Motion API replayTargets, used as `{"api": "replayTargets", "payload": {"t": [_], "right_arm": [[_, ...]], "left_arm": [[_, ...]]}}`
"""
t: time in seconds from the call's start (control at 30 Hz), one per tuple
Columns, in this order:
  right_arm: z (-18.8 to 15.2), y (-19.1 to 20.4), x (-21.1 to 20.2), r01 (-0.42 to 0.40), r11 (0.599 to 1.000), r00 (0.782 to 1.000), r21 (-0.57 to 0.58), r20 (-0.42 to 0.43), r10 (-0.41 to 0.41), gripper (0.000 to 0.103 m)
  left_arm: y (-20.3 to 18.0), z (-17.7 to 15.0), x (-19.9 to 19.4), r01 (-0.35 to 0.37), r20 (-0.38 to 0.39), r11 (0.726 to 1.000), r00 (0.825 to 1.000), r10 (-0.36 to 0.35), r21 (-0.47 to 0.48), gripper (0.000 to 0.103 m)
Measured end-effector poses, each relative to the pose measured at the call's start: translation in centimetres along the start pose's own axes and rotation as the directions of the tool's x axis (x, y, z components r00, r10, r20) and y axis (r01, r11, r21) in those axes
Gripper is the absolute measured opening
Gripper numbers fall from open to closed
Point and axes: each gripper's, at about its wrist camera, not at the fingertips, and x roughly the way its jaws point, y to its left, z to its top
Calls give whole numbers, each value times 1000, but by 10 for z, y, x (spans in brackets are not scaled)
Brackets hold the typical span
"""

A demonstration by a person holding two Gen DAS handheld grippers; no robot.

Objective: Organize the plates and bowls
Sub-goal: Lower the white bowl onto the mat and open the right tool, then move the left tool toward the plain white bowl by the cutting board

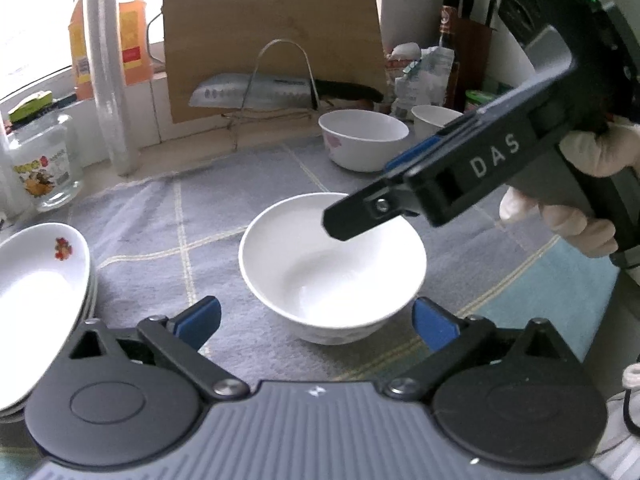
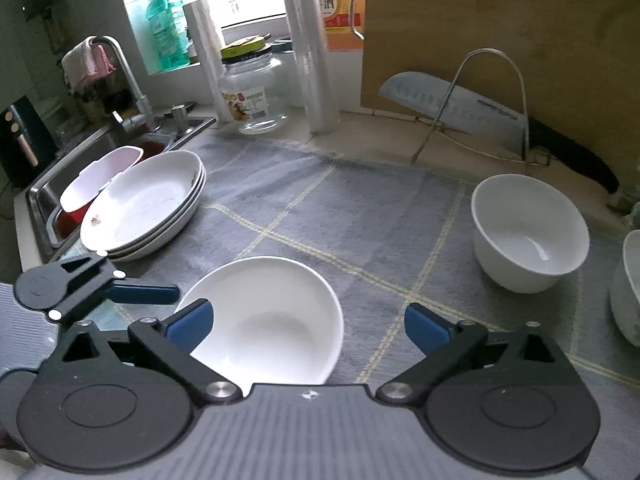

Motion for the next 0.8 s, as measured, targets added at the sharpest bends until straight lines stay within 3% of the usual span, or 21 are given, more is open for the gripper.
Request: {"api": "replayTargets", "payload": {"t": [0.17, 0.4, 0.8], "right_arm": [[-4, 0, -9, 76, 997, 997, -9, 25, -76, 103], [-17, -10, -28, 202, 979, 978, -17, 58, -201, 103], [-50, -60, -63, 228, 973, 972, -29, 65, -226, 103]], "left_arm": [[2, 6, -11, 6, 8, 999, 1000, -5, -36, 101], [-2, 17, -21, -40, 41, 995, 998, 44, -90, 102], [-46, 37, -11, -131, 61, 981, 988, 141, -144, 102]]}}
